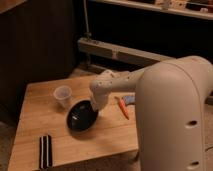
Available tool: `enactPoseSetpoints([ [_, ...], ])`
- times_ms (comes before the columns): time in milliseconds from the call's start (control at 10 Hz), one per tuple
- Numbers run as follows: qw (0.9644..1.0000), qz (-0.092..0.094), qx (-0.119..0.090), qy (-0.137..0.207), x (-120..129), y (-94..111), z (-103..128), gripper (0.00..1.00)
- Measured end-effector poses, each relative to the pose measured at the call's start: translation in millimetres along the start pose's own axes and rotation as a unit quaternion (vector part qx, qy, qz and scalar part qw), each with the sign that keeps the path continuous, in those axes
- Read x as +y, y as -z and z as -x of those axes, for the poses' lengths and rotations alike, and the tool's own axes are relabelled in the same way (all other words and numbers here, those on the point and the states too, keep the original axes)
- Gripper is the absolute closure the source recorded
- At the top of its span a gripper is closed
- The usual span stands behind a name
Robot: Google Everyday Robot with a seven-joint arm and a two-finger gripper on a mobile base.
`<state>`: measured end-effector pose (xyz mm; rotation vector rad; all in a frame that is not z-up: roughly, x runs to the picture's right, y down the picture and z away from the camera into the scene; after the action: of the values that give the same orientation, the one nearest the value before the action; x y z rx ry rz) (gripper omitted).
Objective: Drag the ceramic bowl in a circle
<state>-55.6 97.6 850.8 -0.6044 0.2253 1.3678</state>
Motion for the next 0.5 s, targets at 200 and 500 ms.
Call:
enactPoseSetpoints([
  [200, 0.9997, -0.003, -0.007, -0.021, -10.0, -3.3, 14.1, 1.0],
  [500, 0.9976, -0.044, 0.0, -0.054, -41.9, -20.0, 26.7, 1.0],
])
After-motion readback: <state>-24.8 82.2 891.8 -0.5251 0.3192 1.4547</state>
